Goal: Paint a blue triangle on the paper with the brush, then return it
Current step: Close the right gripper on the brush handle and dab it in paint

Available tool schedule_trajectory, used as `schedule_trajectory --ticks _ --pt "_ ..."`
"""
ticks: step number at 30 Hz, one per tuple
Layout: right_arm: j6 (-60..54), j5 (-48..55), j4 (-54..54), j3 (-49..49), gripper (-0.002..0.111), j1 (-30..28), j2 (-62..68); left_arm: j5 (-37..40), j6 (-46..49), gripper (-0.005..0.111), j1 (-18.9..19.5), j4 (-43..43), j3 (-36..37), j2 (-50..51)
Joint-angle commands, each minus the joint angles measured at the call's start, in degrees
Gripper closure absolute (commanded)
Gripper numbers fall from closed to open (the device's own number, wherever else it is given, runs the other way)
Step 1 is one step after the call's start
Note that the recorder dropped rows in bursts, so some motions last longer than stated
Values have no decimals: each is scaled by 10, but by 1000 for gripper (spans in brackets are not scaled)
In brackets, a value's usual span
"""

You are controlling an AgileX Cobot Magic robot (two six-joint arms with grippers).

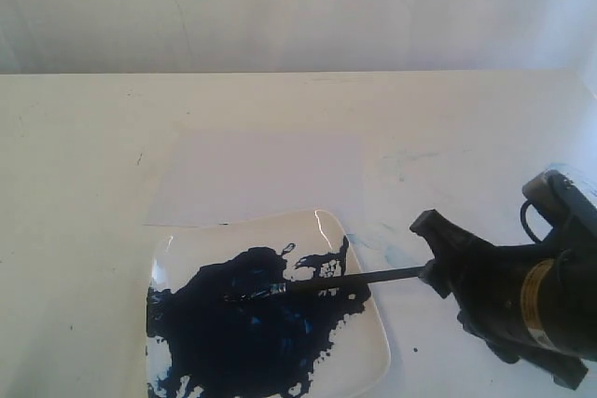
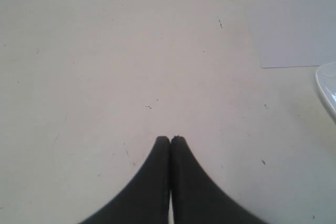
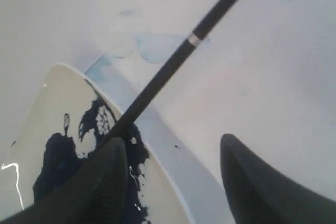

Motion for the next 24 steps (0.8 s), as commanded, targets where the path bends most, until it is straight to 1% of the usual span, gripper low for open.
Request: schedule_trajectory --ticks 1,4,6,13,20,24 --pt "2 -40 97 1 57 -30 44 -2 -3 107 -2 -4 1 -3" --pt "2 -110 119 -2 57 -54 77 -2 -3 107 -2 -4 1 -3" --pt "2 -134 119 -10 57 -63 99 -2 -3 107 -2 -4 1 -3" --pt "2 -133 119 -59 57 -70 174 -2 -3 107 -2 -4 1 -3" --pt "2 -136 119 -96 57 -70 222 -2 -3 107 -2 -4 1 -3" --pt "2 -133 131 -112 64 -70 243 -2 -3 107 -2 -4 1 -3"
